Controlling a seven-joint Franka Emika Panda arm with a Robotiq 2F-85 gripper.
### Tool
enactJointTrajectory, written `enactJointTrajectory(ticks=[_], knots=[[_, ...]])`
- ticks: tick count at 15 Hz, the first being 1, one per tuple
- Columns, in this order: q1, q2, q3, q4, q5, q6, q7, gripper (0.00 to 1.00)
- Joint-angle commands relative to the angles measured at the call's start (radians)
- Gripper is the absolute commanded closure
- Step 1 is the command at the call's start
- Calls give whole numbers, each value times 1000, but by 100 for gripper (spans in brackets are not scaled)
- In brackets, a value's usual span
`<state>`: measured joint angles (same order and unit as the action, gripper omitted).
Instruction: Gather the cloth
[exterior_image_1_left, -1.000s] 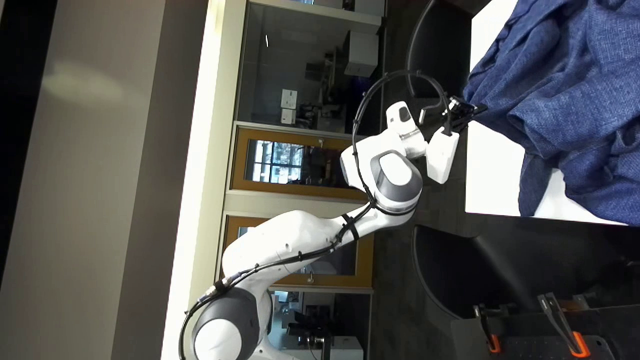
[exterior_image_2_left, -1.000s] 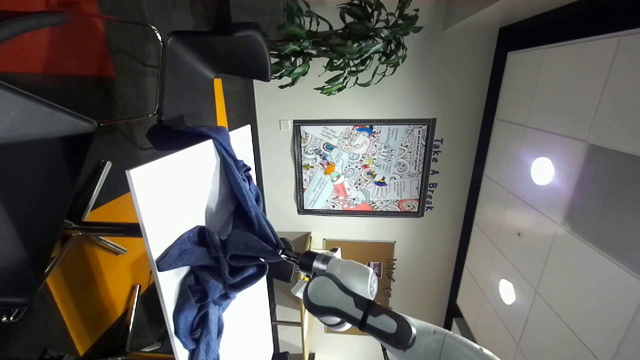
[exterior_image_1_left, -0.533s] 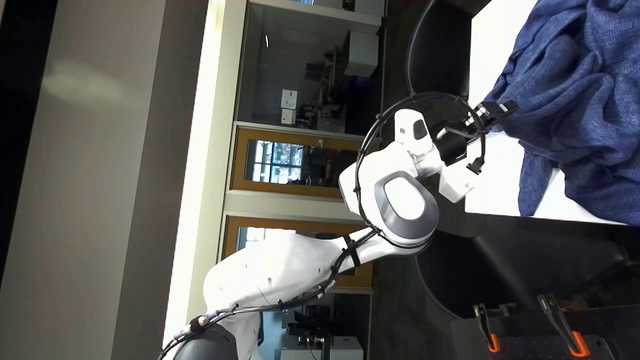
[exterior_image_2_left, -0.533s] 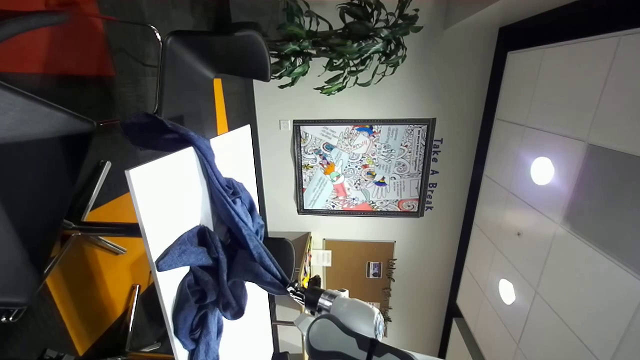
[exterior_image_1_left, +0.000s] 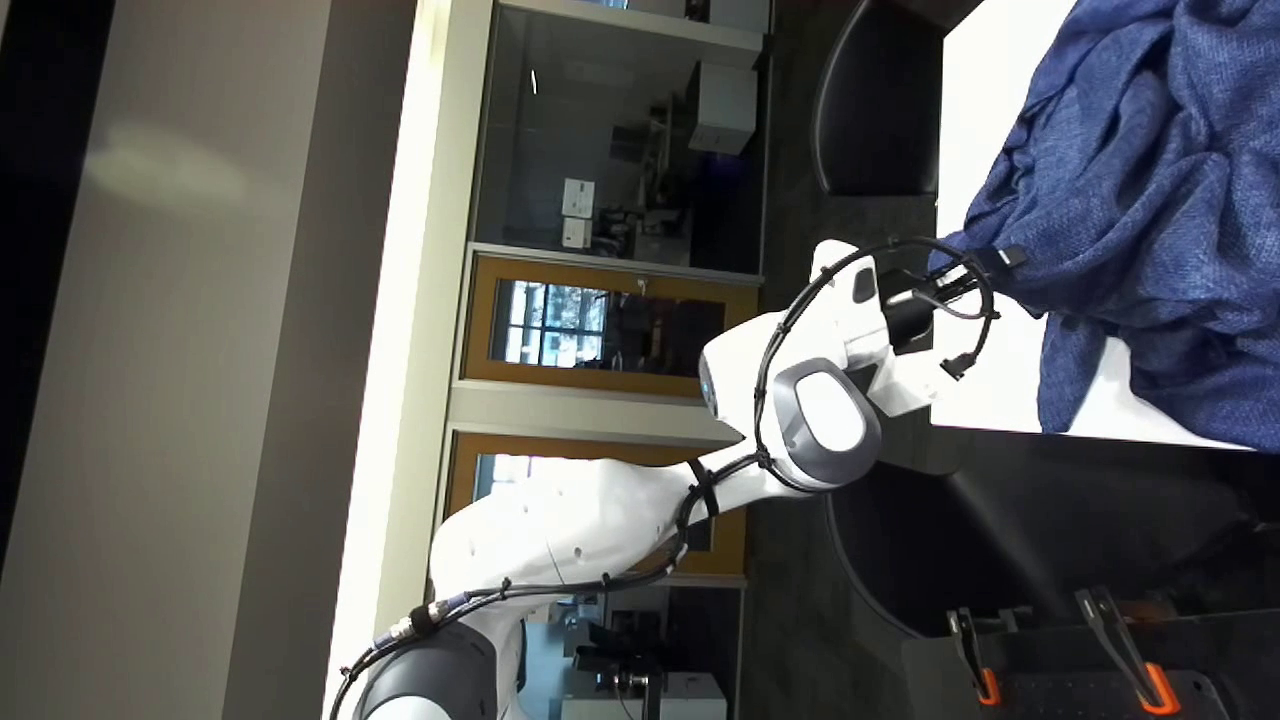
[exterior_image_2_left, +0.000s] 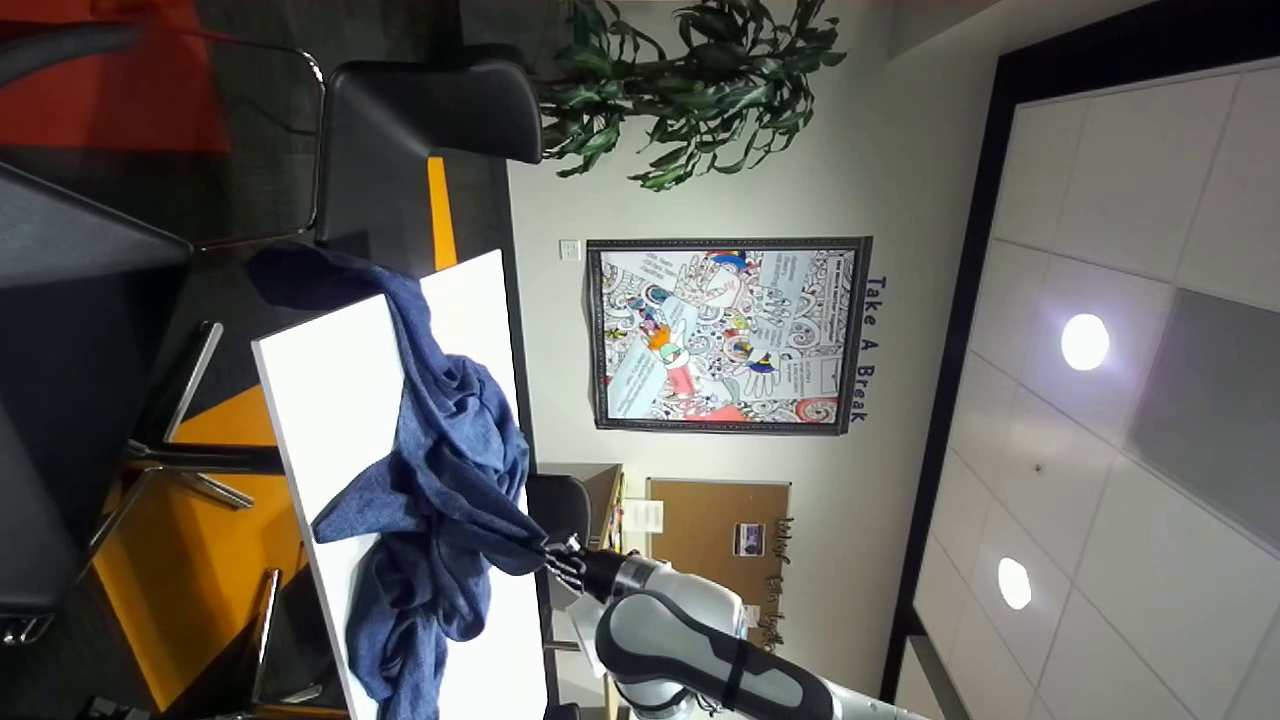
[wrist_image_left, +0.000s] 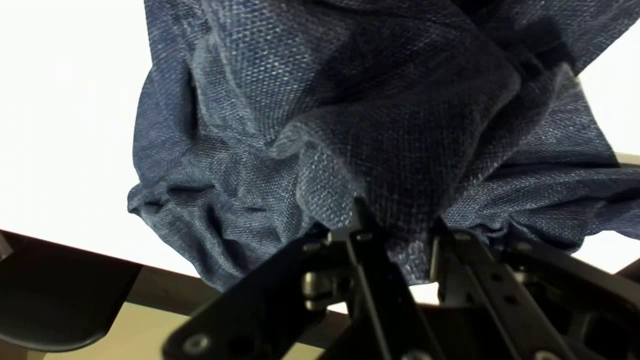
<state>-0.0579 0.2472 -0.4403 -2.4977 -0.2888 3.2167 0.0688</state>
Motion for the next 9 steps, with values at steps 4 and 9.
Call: enactJointTrajectory(ticks=[4, 9], knots=[[-171, -16, 202, 39, 66, -66, -65, 19], [-363, -8, 461, 81, 86, -64, -175, 0]])
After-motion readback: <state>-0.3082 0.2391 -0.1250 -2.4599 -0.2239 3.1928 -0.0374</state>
